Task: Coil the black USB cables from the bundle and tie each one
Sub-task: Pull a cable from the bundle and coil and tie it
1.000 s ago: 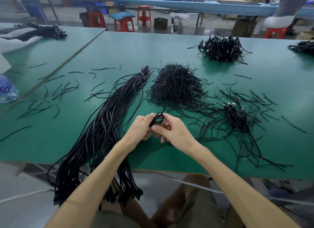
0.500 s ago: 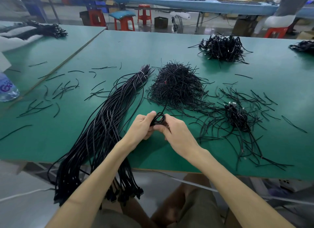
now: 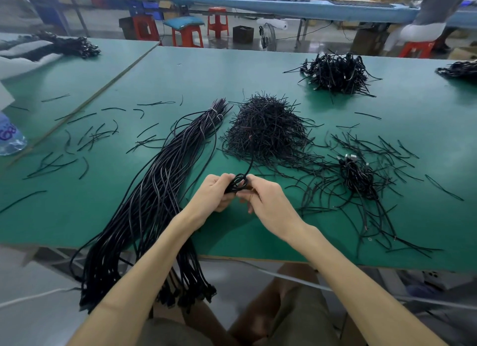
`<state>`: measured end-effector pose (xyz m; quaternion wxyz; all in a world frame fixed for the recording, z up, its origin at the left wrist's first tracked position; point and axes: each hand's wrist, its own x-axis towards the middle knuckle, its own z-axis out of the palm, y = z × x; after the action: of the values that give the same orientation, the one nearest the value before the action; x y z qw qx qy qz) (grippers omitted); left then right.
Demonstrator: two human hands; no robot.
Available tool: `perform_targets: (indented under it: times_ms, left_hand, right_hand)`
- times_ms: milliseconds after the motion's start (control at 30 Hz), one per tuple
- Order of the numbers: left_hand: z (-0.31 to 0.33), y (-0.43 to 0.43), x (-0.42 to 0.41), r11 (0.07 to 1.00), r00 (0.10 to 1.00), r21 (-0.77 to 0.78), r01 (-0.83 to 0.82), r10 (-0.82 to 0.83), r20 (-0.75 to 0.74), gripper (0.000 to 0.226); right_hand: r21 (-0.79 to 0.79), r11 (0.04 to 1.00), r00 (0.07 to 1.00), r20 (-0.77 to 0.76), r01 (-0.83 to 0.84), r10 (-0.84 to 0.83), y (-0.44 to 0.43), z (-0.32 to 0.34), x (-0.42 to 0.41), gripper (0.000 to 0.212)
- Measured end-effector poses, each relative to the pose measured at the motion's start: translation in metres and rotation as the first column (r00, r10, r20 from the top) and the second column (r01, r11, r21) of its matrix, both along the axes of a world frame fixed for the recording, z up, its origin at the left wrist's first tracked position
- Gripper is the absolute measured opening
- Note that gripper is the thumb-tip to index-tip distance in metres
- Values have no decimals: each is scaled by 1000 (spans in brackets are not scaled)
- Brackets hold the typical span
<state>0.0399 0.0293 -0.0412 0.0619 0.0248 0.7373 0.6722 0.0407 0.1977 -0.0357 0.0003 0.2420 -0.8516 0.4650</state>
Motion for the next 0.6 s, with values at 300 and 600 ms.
perform_targets:
  times_ms: [300,600]
  left_hand:
    - [0,-1,-1,1000,1000,9,-15,15,-15,50]
    - [6,6,7,981,973,-185,-59,15,-232,31]
  right_hand:
    - [4,1000,997,-79,-1,1,-1,3,8,13]
    - [-229,933,960,94,279,-264,-7,0,7,25]
